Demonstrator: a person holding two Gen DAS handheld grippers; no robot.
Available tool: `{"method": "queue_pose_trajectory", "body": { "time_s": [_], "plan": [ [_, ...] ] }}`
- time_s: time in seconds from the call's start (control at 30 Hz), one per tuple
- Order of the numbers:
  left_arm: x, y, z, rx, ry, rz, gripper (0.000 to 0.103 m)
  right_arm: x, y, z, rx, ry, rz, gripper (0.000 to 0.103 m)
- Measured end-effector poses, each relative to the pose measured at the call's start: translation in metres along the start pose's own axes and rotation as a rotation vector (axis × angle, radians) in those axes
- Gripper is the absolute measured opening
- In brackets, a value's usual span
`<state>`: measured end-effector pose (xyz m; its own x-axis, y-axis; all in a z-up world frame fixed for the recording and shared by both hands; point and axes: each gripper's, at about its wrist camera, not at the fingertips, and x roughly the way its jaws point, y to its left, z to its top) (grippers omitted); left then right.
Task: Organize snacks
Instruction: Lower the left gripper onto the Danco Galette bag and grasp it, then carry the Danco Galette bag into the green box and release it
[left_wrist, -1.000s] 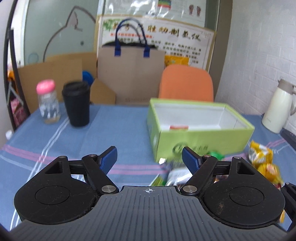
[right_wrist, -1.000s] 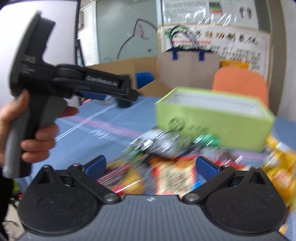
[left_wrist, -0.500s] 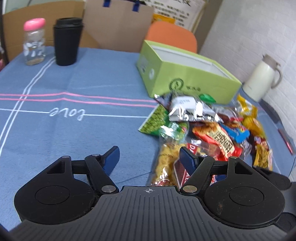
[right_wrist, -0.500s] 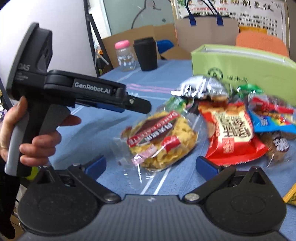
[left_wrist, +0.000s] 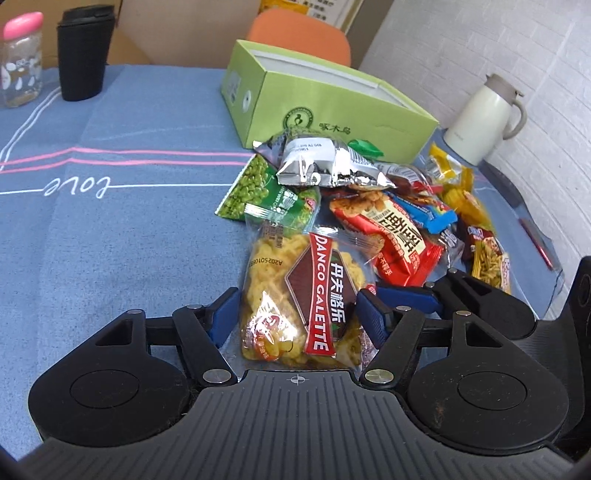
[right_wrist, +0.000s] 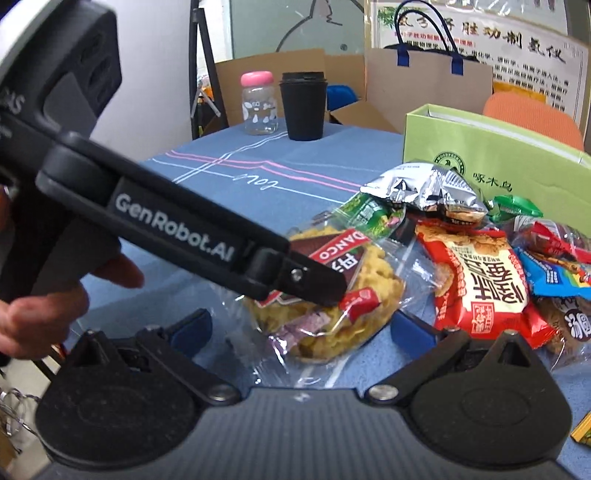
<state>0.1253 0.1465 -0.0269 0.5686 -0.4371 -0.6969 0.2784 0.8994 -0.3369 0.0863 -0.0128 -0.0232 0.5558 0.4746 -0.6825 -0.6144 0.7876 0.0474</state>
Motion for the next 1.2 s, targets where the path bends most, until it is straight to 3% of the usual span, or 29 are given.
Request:
{"method": "queue_pose_trajectory", "body": {
  "time_s": [0.1,0.17,0.23,0.37,0.53,0.7,0.8,0.9,0.97,1.03,1.1,1.2],
  "plan": [
    [-0.004,-0.006,0.001,-0.028,-0.005,0.033,0.038,-0.005,-0.005,0.004,0.010,-0.014,0.005,0.092],
    [-0.013,-0.011,0.004,-0.036,-0.020,0.049,0.021,-0.014,-0.018,0.007,0.064,-0.021,0.039,0.087],
    [-0.024,-0.016,0.012,-0.042,-0.046,0.035,0.018,-0.024,-0.028,0.013,0.093,-0.052,0.055,0.086],
    [-0.031,-0.033,0.045,-0.041,-0.107,0.005,0.018,-0.044,-0.047,0.039,0.091,-0.142,0.016,0.086],
    [-0.001,-0.064,0.132,0.009,-0.182,-0.046,0.019,-0.044,-0.107,0.090,0.050,-0.229,-0.093,0.087],
    [0.065,-0.081,0.223,0.044,-0.184,-0.080,0.020,-0.021,-0.195,0.142,0.067,-0.182,-0.146,0.087],
    [0.112,-0.075,0.257,0.015,-0.144,-0.079,0.020,0.005,-0.239,0.157,0.100,-0.105,-0.130,0.086],
    [0.151,-0.062,0.269,-0.021,-0.099,-0.062,0.019,0.039,-0.266,0.160,0.129,-0.041,-0.093,0.086],
    [0.167,-0.054,0.271,-0.034,-0.091,-0.031,0.024,0.053,-0.276,0.159,0.130,-0.022,-0.101,0.086],
    [0.177,-0.047,0.270,-0.030,-0.087,0.016,0.040,0.055,-0.279,0.158,0.115,-0.033,-0.122,0.085],
    [0.173,-0.045,0.267,-0.019,-0.101,0.059,0.041,0.044,-0.282,0.155,0.115,-0.065,-0.134,0.086],
    [0.158,-0.048,0.258,-0.022,-0.124,0.038,0.048,0.014,-0.289,0.153,0.130,-0.144,-0.152,0.093]
  ]
}}
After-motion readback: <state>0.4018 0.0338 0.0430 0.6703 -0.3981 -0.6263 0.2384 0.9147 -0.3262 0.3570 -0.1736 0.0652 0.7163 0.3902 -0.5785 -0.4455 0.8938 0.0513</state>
